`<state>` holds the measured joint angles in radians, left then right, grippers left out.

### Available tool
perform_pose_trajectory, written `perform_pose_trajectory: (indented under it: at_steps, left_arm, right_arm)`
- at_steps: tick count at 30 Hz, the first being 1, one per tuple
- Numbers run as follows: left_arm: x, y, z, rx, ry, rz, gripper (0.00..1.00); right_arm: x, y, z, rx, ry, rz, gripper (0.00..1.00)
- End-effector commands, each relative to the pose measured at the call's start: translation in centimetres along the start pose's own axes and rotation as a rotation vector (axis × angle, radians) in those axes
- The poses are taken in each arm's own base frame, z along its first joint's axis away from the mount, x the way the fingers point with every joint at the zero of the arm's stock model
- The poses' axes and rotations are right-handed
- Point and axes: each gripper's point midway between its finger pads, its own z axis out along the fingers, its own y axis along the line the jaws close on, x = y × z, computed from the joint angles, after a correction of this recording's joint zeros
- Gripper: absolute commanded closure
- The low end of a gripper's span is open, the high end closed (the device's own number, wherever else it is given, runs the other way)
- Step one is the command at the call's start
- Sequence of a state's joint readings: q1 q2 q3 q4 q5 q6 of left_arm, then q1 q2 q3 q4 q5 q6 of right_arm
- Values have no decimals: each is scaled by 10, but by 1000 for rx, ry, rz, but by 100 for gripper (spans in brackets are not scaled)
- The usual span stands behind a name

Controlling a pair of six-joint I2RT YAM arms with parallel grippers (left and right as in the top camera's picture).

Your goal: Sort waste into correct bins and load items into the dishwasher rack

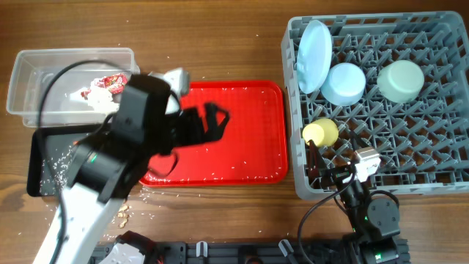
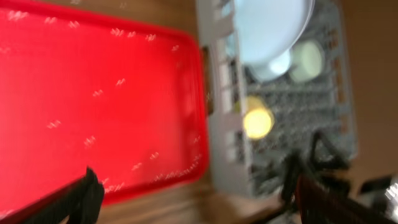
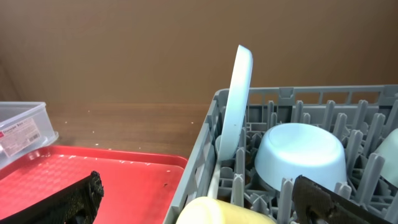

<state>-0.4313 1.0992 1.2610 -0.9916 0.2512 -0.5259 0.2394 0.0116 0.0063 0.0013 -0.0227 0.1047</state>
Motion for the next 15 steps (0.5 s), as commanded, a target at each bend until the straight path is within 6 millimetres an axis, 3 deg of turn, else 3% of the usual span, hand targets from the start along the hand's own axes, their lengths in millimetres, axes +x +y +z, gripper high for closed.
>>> perform_pose_trajectory:
  at_steps: [1, 5, 9, 15]
  left_arm:
    - [-5, 13, -33, -80, -122, 195, 0]
    - [-25, 18, -62, -155, -280, 398, 0]
    - [-44, 39, -72, -219, -415, 408, 0]
    - [-29, 81, -56, -144, -578, 352, 0]
  right_arm:
    - [-2, 1, 0, -6, -9, 9, 0]
    - [-2, 1, 0, -7, -9, 9, 0]
    - [-2, 1, 0, -6, -9, 9, 0]
    - [-2, 1, 0, -6, -9, 10, 0]
